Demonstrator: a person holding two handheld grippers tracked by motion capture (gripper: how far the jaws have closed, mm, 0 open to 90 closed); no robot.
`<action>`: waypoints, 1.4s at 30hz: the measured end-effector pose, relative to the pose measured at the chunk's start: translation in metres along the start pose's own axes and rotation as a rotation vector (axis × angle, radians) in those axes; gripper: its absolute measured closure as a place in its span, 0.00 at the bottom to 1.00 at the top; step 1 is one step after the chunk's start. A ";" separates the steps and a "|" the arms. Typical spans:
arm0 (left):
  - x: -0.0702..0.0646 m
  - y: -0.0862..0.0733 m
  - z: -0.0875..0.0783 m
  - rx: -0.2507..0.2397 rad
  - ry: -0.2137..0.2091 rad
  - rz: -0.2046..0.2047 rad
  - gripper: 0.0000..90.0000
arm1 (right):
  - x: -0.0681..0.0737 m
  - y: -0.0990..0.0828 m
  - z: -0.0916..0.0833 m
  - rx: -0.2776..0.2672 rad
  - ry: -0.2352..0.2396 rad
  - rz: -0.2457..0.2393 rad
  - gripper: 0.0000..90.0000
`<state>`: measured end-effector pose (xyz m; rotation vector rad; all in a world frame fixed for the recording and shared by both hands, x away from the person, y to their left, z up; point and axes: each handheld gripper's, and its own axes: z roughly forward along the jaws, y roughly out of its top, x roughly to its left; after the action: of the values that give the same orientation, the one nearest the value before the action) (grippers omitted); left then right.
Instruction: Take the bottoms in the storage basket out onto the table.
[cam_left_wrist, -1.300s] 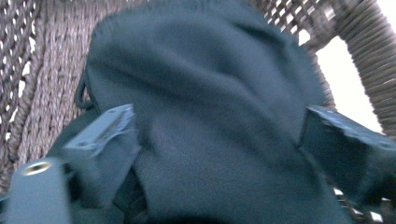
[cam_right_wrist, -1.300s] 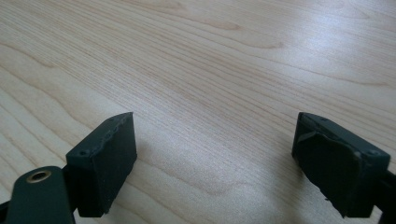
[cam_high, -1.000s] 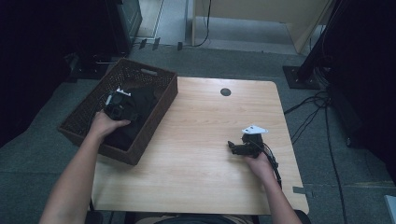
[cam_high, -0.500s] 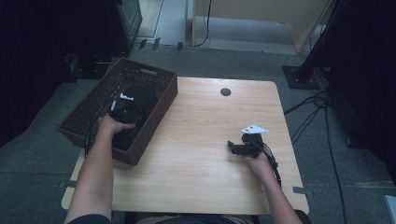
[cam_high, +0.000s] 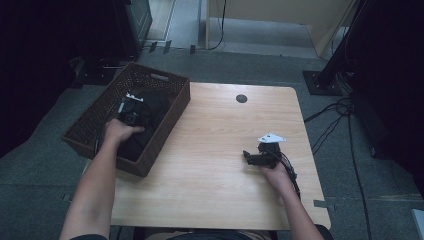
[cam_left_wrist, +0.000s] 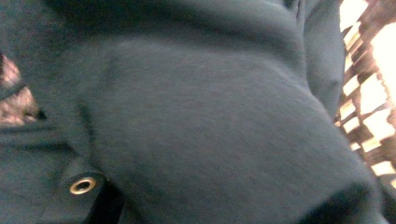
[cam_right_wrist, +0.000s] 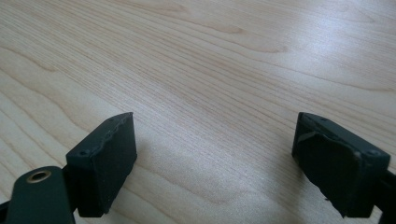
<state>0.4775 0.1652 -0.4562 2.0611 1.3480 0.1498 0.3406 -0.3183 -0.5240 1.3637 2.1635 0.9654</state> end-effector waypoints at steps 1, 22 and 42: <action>0.001 0.003 -0.005 -0.010 -0.010 -0.018 0.76 | 0.000 0.000 0.000 0.000 0.000 0.001 0.15; -0.053 0.078 -0.121 -0.097 0.012 0.069 0.76 | 0.000 0.000 0.000 0.000 0.000 -0.001 0.15; -0.163 0.113 -0.120 -0.117 -0.112 0.161 0.75 | 0.000 0.000 0.000 0.001 0.000 0.003 0.15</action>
<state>0.4383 0.0541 -0.2566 2.0470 1.0804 0.1757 0.3404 -0.3182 -0.5238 1.3676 2.1633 0.9656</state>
